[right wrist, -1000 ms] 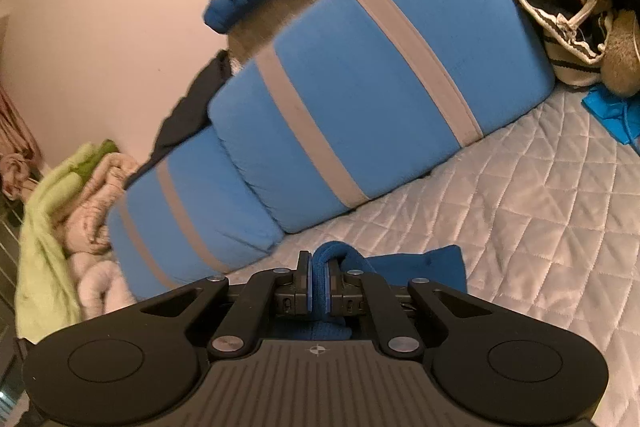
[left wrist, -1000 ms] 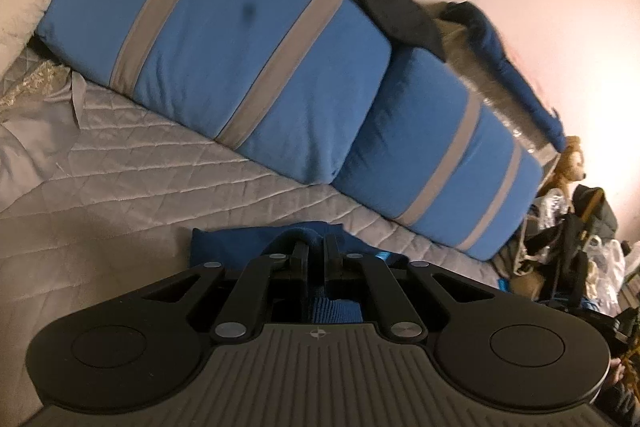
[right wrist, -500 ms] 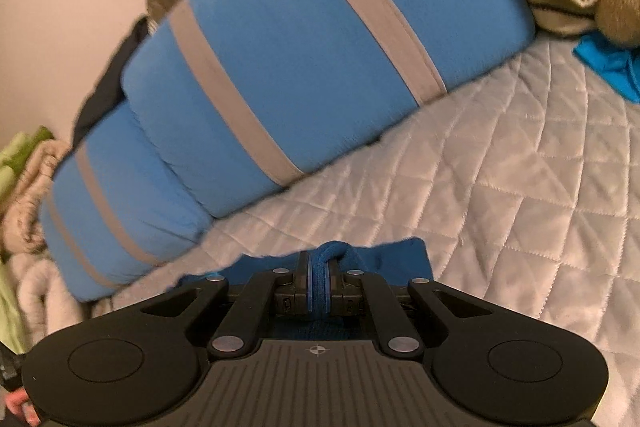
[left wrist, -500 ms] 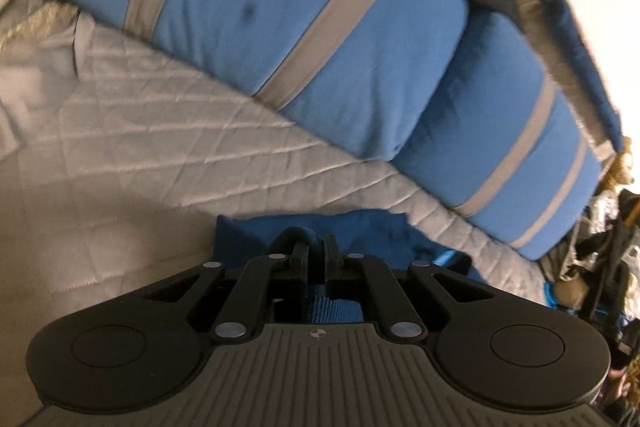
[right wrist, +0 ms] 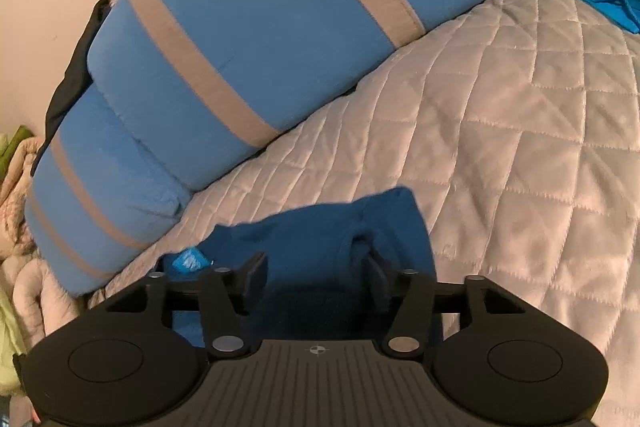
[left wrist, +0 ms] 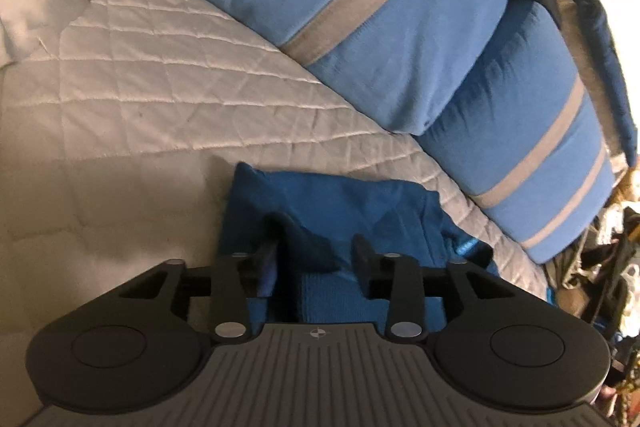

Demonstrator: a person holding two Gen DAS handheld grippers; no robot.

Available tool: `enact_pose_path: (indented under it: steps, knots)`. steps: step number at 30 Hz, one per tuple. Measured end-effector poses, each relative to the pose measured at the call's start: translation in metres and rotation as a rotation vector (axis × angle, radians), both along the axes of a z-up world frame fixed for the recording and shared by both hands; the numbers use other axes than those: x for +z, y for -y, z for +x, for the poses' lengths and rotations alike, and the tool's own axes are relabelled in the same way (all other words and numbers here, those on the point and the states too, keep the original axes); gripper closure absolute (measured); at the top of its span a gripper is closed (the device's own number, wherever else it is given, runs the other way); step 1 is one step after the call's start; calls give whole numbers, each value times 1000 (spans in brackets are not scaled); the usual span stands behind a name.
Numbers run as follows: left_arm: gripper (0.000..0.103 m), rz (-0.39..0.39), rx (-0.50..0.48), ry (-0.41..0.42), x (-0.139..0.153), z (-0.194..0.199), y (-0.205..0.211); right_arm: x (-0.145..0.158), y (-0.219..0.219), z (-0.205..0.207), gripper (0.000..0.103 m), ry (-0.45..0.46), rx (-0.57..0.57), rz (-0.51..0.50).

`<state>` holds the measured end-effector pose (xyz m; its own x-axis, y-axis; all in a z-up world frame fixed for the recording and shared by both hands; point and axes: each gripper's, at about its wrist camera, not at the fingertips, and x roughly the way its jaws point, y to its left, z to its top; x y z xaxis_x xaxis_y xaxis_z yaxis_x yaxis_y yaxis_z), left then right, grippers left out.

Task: Fold clothes
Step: 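Open both grippers to release the folded sweatshirt and withdraw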

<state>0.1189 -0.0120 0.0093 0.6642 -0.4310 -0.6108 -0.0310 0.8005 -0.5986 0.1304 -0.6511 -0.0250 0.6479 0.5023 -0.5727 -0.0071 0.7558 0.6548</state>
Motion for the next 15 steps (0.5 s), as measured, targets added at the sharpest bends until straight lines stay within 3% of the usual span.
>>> enact_pose_path:
  steps: [5,10,13,14,15]
  knots:
    - [59,-86,-11,-17,-2,-11,-10,2,-2,-15,45,-15,34,12]
    - [59,-56,-56,-61,-1,-21,-7,2,-3,-25,45,-47,63,16]
    - [61,-83,-113,-108,-1,-20,-3,4,-6,-26,46,-70,76,13]
    - [64,-88,-129,-122,0,-19,-2,5,-7,-25,48,-82,86,6]
    - [78,-93,-144,-134,0,-17,-2,6,-9,-23,49,-94,100,-6]
